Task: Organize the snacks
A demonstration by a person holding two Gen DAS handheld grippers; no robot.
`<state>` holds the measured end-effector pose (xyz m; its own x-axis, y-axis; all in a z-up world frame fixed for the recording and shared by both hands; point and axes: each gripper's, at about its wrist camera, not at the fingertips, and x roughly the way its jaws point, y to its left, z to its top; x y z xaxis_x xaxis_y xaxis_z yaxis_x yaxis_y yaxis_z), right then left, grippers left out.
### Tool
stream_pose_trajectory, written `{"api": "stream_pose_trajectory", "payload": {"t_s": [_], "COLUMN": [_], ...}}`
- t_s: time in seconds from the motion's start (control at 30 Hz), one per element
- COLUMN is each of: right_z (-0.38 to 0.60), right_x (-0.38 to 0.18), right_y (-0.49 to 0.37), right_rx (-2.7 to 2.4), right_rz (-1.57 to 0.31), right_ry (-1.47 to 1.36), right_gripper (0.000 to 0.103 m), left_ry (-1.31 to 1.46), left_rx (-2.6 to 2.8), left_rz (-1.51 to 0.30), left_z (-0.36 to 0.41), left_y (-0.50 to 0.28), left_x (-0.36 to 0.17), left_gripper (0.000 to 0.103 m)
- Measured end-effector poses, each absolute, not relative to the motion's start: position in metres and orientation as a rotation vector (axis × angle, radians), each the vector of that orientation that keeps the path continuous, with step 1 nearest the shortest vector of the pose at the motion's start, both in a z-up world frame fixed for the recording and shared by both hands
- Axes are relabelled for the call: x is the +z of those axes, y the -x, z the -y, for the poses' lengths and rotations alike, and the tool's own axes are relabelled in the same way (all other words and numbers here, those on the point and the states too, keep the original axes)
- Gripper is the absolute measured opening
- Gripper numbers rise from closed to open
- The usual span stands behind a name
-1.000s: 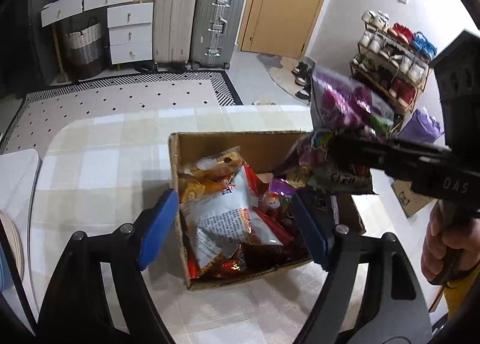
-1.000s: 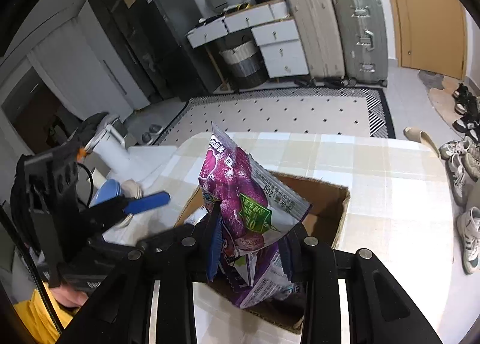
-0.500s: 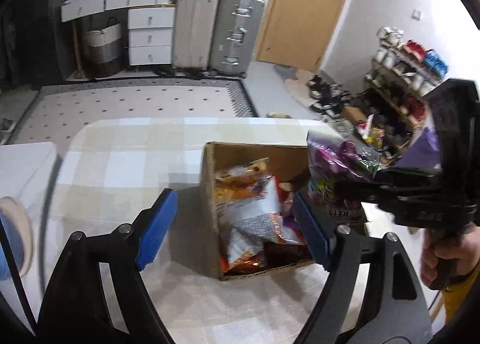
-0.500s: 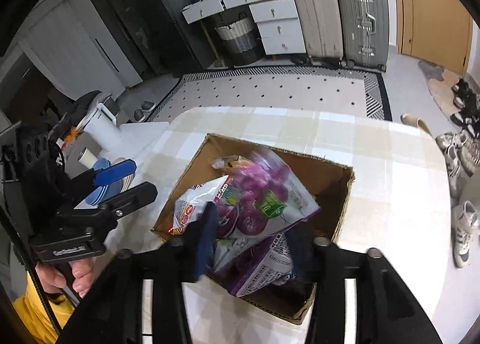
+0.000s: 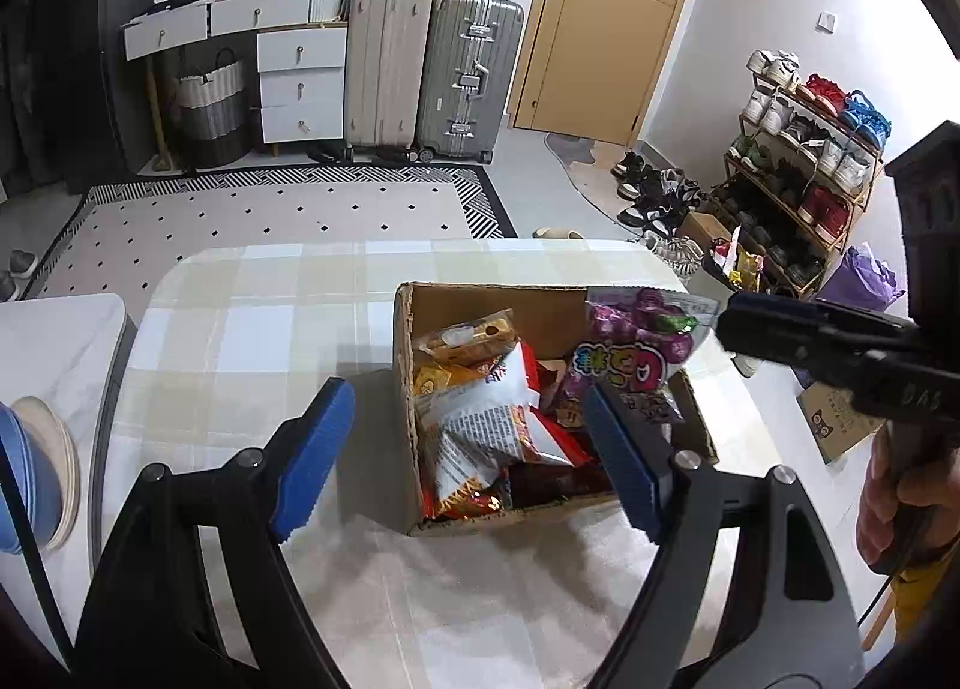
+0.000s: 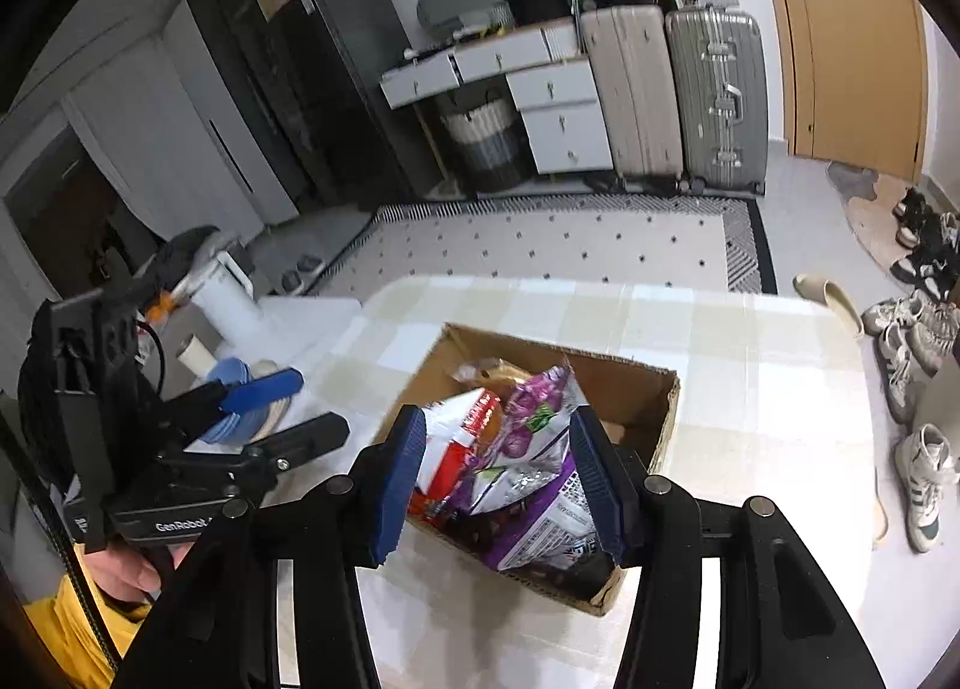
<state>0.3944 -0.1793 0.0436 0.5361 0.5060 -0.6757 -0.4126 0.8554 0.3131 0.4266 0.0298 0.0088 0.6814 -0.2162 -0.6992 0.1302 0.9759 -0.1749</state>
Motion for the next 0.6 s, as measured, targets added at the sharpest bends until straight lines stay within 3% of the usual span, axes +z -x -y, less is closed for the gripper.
{"api": "stream_pose_trajectory", "payload": {"t_s": [0.13,0.27,0.4,0.47,0.6], "right_z": [0.184,0.189,0.196,0.197,0.201], "right_x": [0.064,0.083,0.099,0.104,0.111], "right_y": [-0.364,-0.33,-0.277,-0.255,-0.205], "right_rx": [0.552,0.559,0.573,0.557,0.57], "right_rz": [-0.761,-0.668,-0.531,-0.477,-0.382], "right_ry": [-0.099,-0.099,-0.082,-0.066,-0.057], "right_gripper": [0.056,0.071,0.074,0.087,0.09], "left_ry": [0.109,0.108,0.104,0.098,0.093], "left_rx": [-0.178,-0.179,-0.17,-0.17,-0.178], "left_rz": [-0.777,-0.727,-0.643,-0.603,-0.563], "left_z": [-0.027,-0.024,-0.021,-0.019,-0.013], "left_y": [-0.405,-0.38,-0.341,-0.319,-0.279], "left_x": [0.023,0.044,0.068,0.077,0.09], "left_gripper": [0.078,0.081,0.082,0.084,0.085]}}
